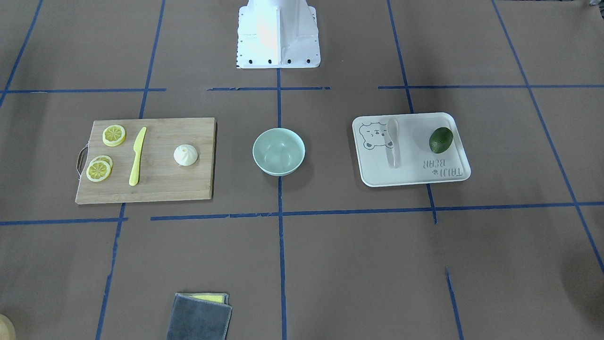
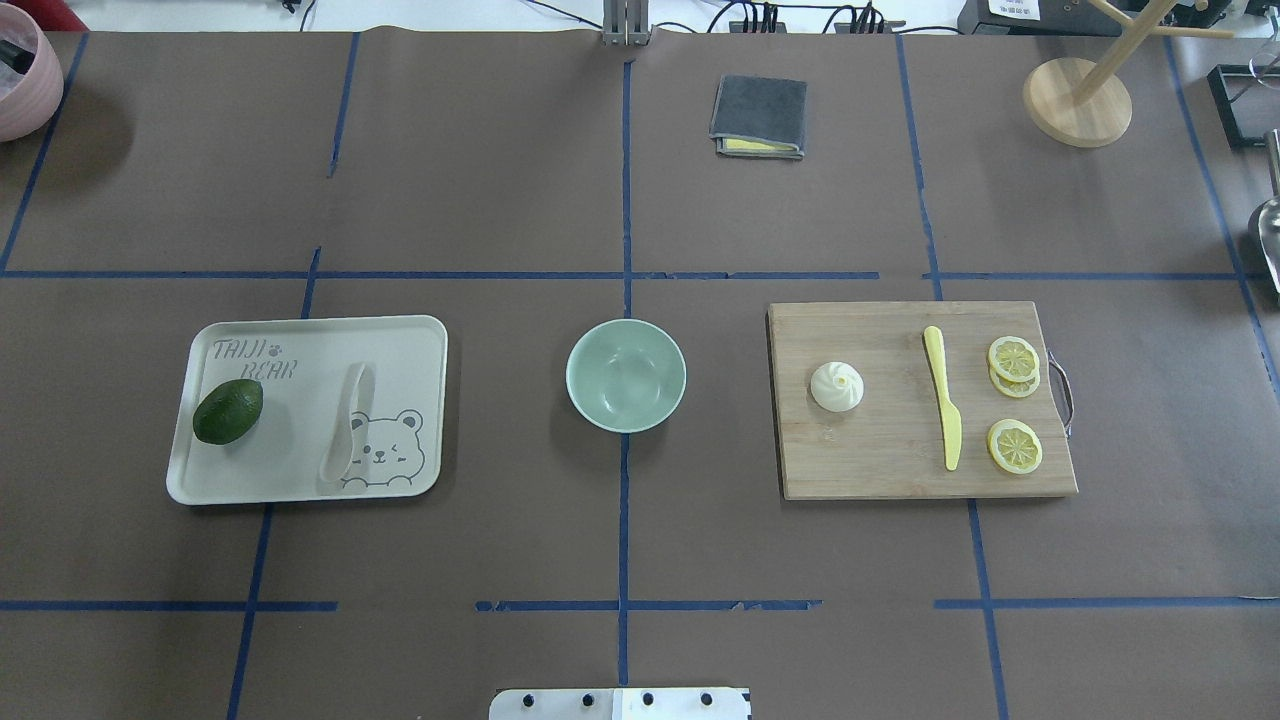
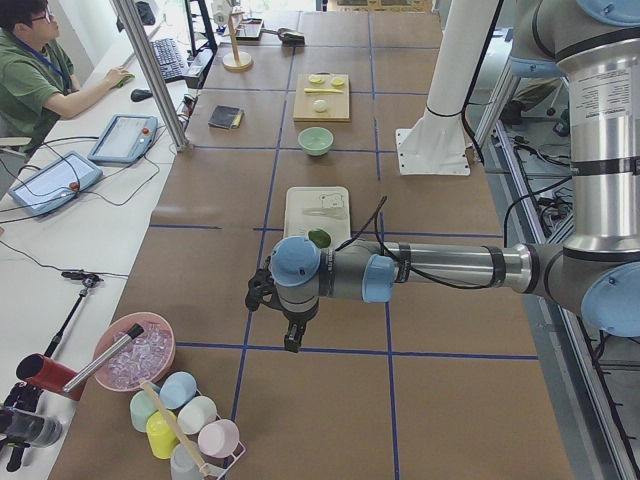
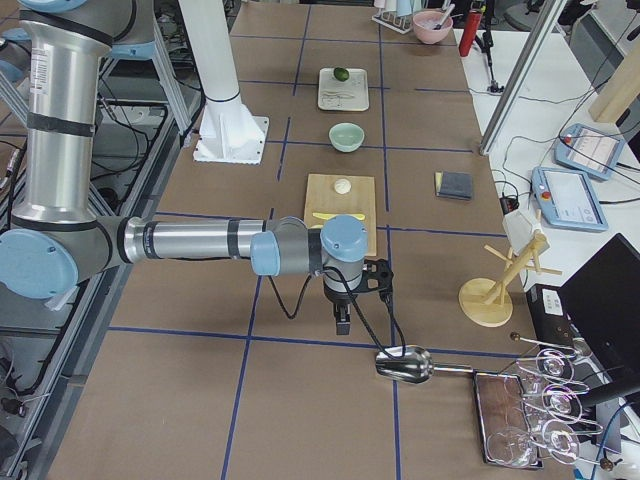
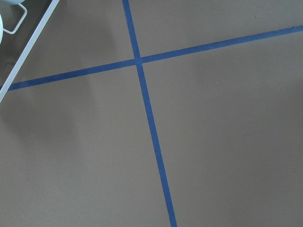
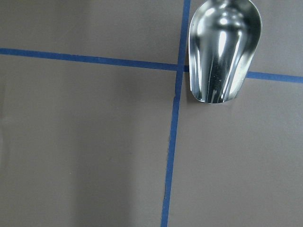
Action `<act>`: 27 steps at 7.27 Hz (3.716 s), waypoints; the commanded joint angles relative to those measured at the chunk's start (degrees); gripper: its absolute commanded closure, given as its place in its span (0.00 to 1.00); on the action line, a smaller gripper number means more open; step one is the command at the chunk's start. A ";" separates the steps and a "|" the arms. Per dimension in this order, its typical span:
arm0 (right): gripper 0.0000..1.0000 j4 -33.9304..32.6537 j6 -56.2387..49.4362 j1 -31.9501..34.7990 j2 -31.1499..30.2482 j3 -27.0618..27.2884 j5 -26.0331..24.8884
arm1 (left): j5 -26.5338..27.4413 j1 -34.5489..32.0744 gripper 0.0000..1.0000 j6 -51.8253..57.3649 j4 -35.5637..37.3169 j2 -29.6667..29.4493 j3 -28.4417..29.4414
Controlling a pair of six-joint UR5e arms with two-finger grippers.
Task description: Put spoon and bun in bowl
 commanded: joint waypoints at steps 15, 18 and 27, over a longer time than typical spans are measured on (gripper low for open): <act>0.00 13.18 11.44 -0.09 5.81 2.54 0.60 | 5.91 22.56 0.00 -35.44 -35.16 -13.17 -6.41; 0.00 13.27 11.00 -0.09 5.54 1.93 0.26 | 27.70 41.91 0.00 -55.68 -30.02 -13.62 -9.23; 0.00 13.36 11.26 -0.09 5.54 1.22 -0.09 | 40.01 58.50 0.37 -76.99 -22.50 -20.03 -3.34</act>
